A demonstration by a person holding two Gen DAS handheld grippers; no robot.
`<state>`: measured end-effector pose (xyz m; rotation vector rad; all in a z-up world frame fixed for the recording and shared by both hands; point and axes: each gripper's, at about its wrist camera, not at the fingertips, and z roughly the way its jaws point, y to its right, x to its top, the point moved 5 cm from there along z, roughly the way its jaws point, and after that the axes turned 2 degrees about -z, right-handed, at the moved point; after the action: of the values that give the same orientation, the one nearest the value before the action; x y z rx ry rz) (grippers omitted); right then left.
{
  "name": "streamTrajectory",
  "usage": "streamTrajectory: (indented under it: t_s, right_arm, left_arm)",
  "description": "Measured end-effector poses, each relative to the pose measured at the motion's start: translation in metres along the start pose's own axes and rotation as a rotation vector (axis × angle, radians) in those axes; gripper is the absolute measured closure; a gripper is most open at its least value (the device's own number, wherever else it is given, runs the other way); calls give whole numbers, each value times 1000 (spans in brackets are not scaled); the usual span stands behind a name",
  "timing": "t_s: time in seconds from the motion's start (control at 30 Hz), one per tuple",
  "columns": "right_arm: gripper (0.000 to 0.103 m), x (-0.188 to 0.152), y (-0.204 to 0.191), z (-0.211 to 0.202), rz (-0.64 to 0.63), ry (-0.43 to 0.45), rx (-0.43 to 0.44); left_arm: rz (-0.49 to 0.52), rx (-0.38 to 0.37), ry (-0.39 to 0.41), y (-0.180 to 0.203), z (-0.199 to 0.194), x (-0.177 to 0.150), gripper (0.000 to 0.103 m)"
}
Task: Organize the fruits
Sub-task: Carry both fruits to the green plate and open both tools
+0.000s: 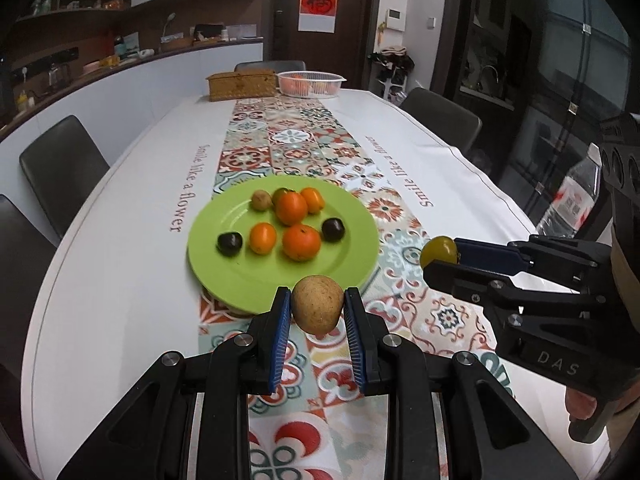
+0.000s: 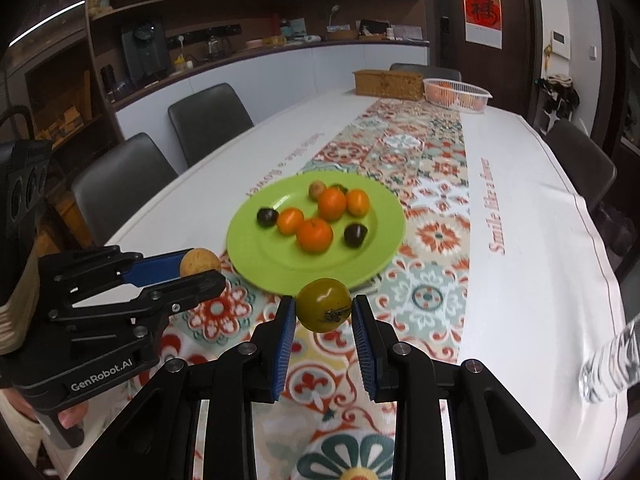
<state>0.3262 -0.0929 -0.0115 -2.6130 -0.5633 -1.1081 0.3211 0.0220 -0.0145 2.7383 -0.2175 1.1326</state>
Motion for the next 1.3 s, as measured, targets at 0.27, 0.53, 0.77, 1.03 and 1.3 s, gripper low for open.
streamTrajectory:
  t_s: [0.27,0.53,0.77,1.03,1.3]
  right_arm:
    - [73,20,-3,22,-28,-18,-5]
    - [73,35,-2,50,-39,-32,-4]
    - [73,39,0,78,-36,-58,8]
    - [73,32,6,106,-37,-102,6]
    - [63,26,13,111,-23,-103,-23]
  left_arm:
    - [-6,21,-3,-18,14,14,76]
    - [-11,10,7,-35,36,25,76]
    - [-23,11,-21,-49,65,26,76]
    - [-17,6,-62,-51,92,23,76]
    - [-1,76,-40,-55,82,19,53]
